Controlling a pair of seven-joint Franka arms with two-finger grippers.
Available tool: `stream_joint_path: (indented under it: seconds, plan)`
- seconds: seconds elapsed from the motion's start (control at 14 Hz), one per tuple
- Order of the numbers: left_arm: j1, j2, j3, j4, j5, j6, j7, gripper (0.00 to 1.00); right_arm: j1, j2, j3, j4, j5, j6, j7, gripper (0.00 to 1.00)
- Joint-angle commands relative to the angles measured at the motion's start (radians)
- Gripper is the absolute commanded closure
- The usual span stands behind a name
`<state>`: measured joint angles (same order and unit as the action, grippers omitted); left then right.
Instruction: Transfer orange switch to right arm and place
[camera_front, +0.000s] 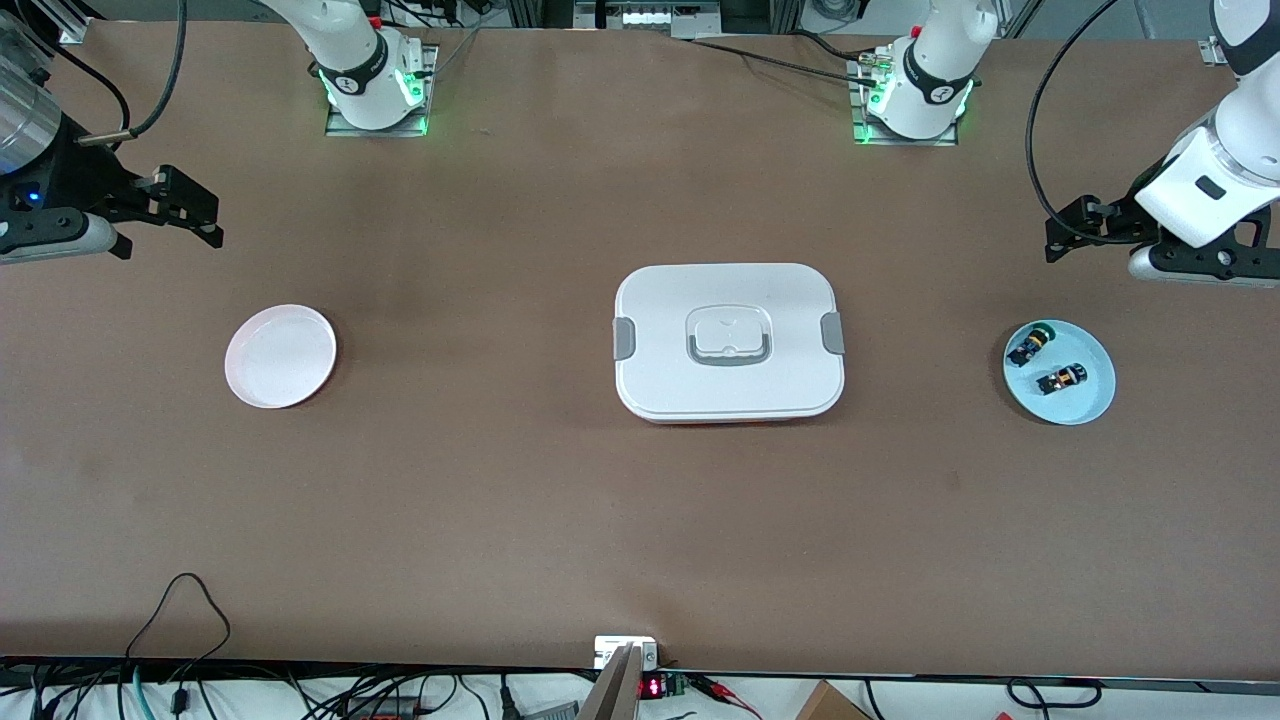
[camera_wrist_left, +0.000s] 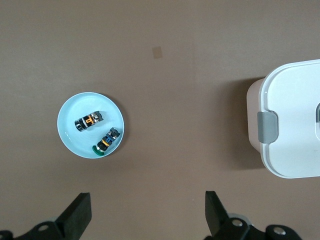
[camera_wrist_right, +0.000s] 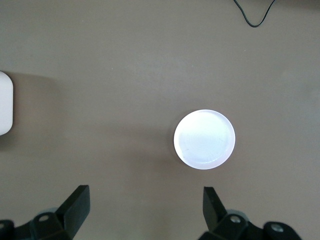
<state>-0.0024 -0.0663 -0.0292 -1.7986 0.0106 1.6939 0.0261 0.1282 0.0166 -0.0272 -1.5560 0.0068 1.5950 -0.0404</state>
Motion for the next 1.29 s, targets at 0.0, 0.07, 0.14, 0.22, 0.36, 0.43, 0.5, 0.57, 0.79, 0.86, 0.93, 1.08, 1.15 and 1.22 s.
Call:
stream_joint_path:
  seconds: [0.0,0.07,0.14,0.22,0.36,0.43,0.5,0.57,0.79,0.86,0.93,1.08,1.15,1.22]
  plan:
    - [-0.002,0.019,0.002,0.039,0.000,-0.027,-0.002,0.00,-0.002,0.003,0.001,0.016,-0.002,-0.009,0.014,0.00]
    - [-0.002,0.019,0.003,0.039,-0.001,-0.023,-0.002,0.00,-0.002,0.003,0.001,0.019,-0.002,-0.009,0.014,0.00]
    - [-0.002,0.019,0.003,0.039,-0.001,-0.026,-0.003,0.00,-0.001,0.003,0.001,0.016,-0.002,-0.010,0.014,0.00]
    - [0.002,0.019,0.003,0.039,-0.001,-0.023,0.000,0.00,-0.001,0.003,0.001,0.016,-0.001,-0.010,0.014,0.00]
    - [0.002,0.019,0.003,0.041,0.000,-0.031,-0.006,0.00,-0.001,0.002,0.001,0.016,-0.002,-0.010,0.013,0.00]
    - [0.002,0.019,0.003,0.041,0.000,-0.033,-0.006,0.00,-0.002,0.002,0.001,0.016,-0.002,-0.010,0.013,0.00]
    - [0.002,0.022,0.003,0.048,-0.001,-0.033,-0.009,0.00,-0.001,0.002,0.001,0.016,-0.002,-0.009,0.014,0.00]
    - [0.008,0.034,0.005,0.050,-0.001,-0.033,-0.011,0.00,-0.001,0.003,0.001,0.016,-0.002,-0.010,0.013,0.00]
    - [0.005,0.065,0.002,0.074,0.000,-0.058,-0.009,0.00,-0.001,0.002,0.001,0.016,-0.002,-0.012,0.013,0.00]
    - [0.004,0.069,0.002,0.080,0.000,-0.082,-0.009,0.00,-0.001,0.003,0.001,0.016,-0.002,-0.010,0.013,0.00]
    - [0.005,0.072,0.003,0.082,-0.001,-0.082,-0.009,0.00,-0.002,0.002,0.001,0.016,-0.002,-0.012,0.013,0.00]
    - [0.009,0.094,0.005,0.111,-0.003,-0.092,-0.017,0.00,-0.001,0.002,0.001,0.016,-0.002,-0.010,0.013,0.00]
    - [0.012,0.098,0.006,0.122,-0.008,-0.114,-0.020,0.00,-0.001,0.002,0.001,0.016,-0.002,-0.010,0.013,0.00]
    - [0.015,0.105,0.011,0.123,-0.015,-0.129,-0.021,0.00,-0.001,0.002,0.001,0.016,-0.002,-0.013,0.013,0.00]
